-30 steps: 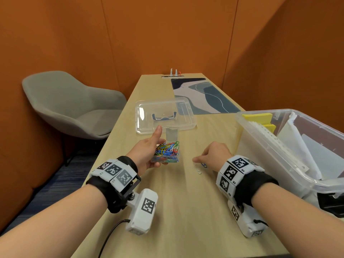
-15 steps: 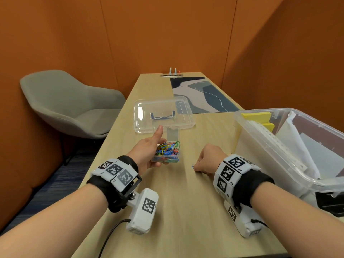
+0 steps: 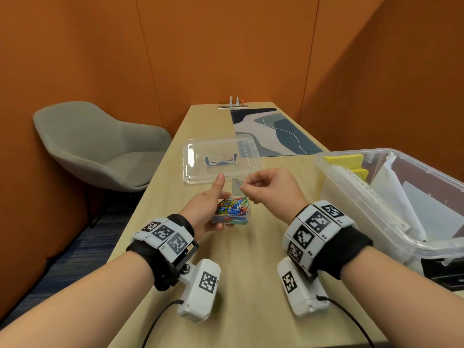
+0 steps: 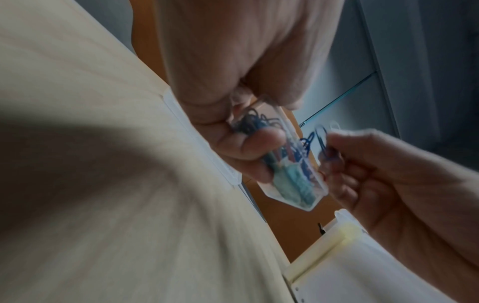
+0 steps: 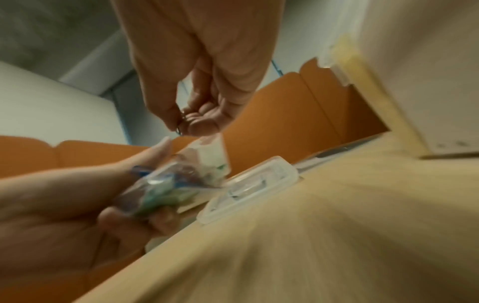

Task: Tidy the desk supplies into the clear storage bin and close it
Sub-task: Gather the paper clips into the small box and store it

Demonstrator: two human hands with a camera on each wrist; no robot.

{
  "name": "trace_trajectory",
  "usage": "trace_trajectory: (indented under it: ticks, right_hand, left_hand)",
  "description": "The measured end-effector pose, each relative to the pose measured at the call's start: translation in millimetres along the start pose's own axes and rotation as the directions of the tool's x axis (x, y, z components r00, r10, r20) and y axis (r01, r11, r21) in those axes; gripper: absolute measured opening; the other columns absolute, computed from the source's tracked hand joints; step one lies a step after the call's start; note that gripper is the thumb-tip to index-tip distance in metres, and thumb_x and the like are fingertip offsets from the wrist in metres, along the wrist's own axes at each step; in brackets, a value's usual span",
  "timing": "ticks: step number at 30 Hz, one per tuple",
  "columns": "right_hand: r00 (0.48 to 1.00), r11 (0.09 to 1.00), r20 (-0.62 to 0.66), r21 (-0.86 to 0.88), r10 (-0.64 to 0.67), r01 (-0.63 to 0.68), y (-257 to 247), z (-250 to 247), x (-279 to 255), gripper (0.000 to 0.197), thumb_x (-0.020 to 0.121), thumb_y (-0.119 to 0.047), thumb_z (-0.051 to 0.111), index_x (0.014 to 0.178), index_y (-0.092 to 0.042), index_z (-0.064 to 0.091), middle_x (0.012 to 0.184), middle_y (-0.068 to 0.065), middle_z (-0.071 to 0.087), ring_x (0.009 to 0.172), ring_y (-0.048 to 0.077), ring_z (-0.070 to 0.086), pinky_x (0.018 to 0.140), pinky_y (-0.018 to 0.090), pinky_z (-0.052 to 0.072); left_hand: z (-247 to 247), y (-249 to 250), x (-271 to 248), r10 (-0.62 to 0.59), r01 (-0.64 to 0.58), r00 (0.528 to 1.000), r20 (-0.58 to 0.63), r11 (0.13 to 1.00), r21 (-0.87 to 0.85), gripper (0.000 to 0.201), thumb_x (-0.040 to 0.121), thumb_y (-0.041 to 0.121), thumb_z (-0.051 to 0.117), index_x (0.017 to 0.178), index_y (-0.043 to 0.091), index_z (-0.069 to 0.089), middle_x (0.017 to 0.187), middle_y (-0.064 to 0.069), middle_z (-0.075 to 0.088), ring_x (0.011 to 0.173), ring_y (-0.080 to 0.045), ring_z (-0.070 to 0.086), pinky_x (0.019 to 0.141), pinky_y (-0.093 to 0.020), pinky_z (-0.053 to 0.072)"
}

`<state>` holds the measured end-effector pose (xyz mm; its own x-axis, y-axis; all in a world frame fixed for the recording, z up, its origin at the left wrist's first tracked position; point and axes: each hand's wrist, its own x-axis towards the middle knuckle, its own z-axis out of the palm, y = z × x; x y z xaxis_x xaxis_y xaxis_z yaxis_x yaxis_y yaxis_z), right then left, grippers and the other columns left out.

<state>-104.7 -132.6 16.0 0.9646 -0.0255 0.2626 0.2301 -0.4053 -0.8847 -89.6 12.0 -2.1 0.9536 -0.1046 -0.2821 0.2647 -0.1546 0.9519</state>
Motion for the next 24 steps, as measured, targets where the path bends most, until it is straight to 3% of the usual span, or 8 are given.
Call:
trace_trajectory:
  ticks: [6, 10, 12, 13, 15, 19, 21, 24]
  right_hand:
    - [0.99, 0.975, 0.116, -0.196, -0.083, 0.105, -6.4, 14.5, -2.8, 0.011, 0.078, -0.017, 0.073, 0.085, -0.009, 0.073, 0.078, 0.004, 0.069, 0.062, 0.004, 0.057, 0.058, 0.004, 0.045]
    - [0.959, 0.951, -0.163, -0.246, -0.233, 0.189, -2.5, 7.0, -5.8, 0.018, 0.089, -0.025, 0.06, 0.09, -0.011, 0.07, 0.086, 0.0, 0.063, 0.068, -0.001, 0.049, 0.063, 0.007, 0.035]
    - [0.971, 0.978, -0.23, -0.209, -0.069, 0.02, 0.8, 7.8, -2.5, 0.03, 0.096, -0.032, 0.045, 0.106, -0.009, 0.062, 0.103, 0.006, 0.061, 0.079, 0.008, 0.048, 0.072, 0.011, 0.034]
    - [0.976, 0.98, -0.18, -0.136, 0.121, -0.147, 1.6, 10.3, -0.4, 0.04, 0.098, -0.039, 0.036, 0.114, -0.009, 0.057, 0.108, 0.007, 0.059, 0.087, 0.012, 0.05, 0.078, 0.018, 0.036]
    - [0.889, 0.879, 0.048, 0.134, 0.456, -0.458, -0.9, 17.2, 1.5, 0.059, 0.096, -0.054, 0.022, 0.11, -0.007, 0.054, 0.104, 0.011, 0.061, 0.093, 0.024, 0.058, 0.083, 0.034, 0.046]
    - [0.842, 0.666, 0.143, 0.549, 0.519, -0.504, -8.5, 23.5, 6.1, 0.055, 0.097, -0.052, 0.023, 0.076, -0.012, 0.054, 0.081, 0.014, 0.062, 0.082, 0.032, 0.062, 0.088, 0.048, 0.049]
    - [0.85, 0.678, 0.125, 0.548, 0.512, -0.49, -9.6, 22.8, 8.7, 0.053, 0.097, -0.05, 0.023, 0.078, -0.013, 0.055, 0.084, 0.014, 0.061, 0.083, 0.032, 0.061, 0.083, 0.044, 0.049]
    - [0.841, 0.627, 0.167, 0.595, 0.515, -0.502, -6.0, 18.0, 12.9, 0.056, 0.097, -0.051, 0.02, 0.1, -0.01, 0.058, 0.099, 0.018, 0.064, 0.087, 0.033, 0.061, 0.077, 0.043, 0.048]
  left_hand:
    - [4.5, 3.2, -2.5, 0.01, -0.007, 0.999, 0.036, 0.997, -0.075, 0.066, 0.088, 0.067, 0.027, 0.096, 0.012, 0.063, 0.075, -0.01, 0.068, 0.046, -0.013, 0.063, 0.038, -0.018, 0.041]
    - [5.0, 5.0, -1.2, -0.013, 0.012, 1.0, -0.011, 0.989, -0.145, 0.058, 0.088, 0.067, 0.028, 0.088, 0.017, 0.058, 0.073, -0.007, 0.067, 0.043, -0.015, 0.06, 0.036, -0.016, 0.037]
    - [8.3, 7.4, -1.4, -0.027, 0.024, 1.0, -0.015, 0.988, -0.155, 0.057, 0.088, 0.067, 0.028, 0.086, 0.018, 0.057, 0.072, -0.005, 0.067, 0.043, -0.014, 0.059, 0.036, -0.015, 0.036]
    - [11.7, 9.6, -2.5, -0.019, 0.017, 1.0, -0.015, 0.987, -0.159, 0.056, 0.088, 0.067, 0.028, 0.085, 0.019, 0.057, 0.072, -0.003, 0.066, 0.046, -0.013, 0.059, 0.036, -0.015, 0.036]
    - [19.0, 13.0, -3.7, 0.003, -0.006, 1.0, -0.015, 0.987, -0.161, 0.054, 0.09, 0.064, 0.028, 0.086, 0.02, 0.057, 0.074, -0.002, 0.064, 0.054, -0.013, 0.058, 0.038, -0.015, 0.038]
    - [31.5, 21.8, -3.8, 0.068, -0.076, 0.996, -0.064, 0.989, -0.131, 0.052, 0.098, 0.047, 0.029, 0.106, 0.008, 0.061, 0.096, -0.013, 0.067, 0.076, -0.022, 0.064, 0.067, -0.031, 0.055]
    - [34.5, 25.0, -0.3, 0.116, -0.125, 0.985, -0.124, 0.99, -0.068, 0.052, 0.098, 0.044, 0.028, 0.115, 0.003, 0.057, 0.103, -0.016, 0.066, 0.087, -0.027, 0.064, 0.079, -0.035, 0.054]
    - [38.1, 30.6, -3.3, 0.169, -0.178, 0.98, -0.103, 0.98, -0.085, 0.048, 0.096, 0.047, 0.033, 0.126, 0.012, 0.041, 0.1, -0.007, 0.06, 0.091, -0.023, 0.062, 0.073, -0.029, 0.051]
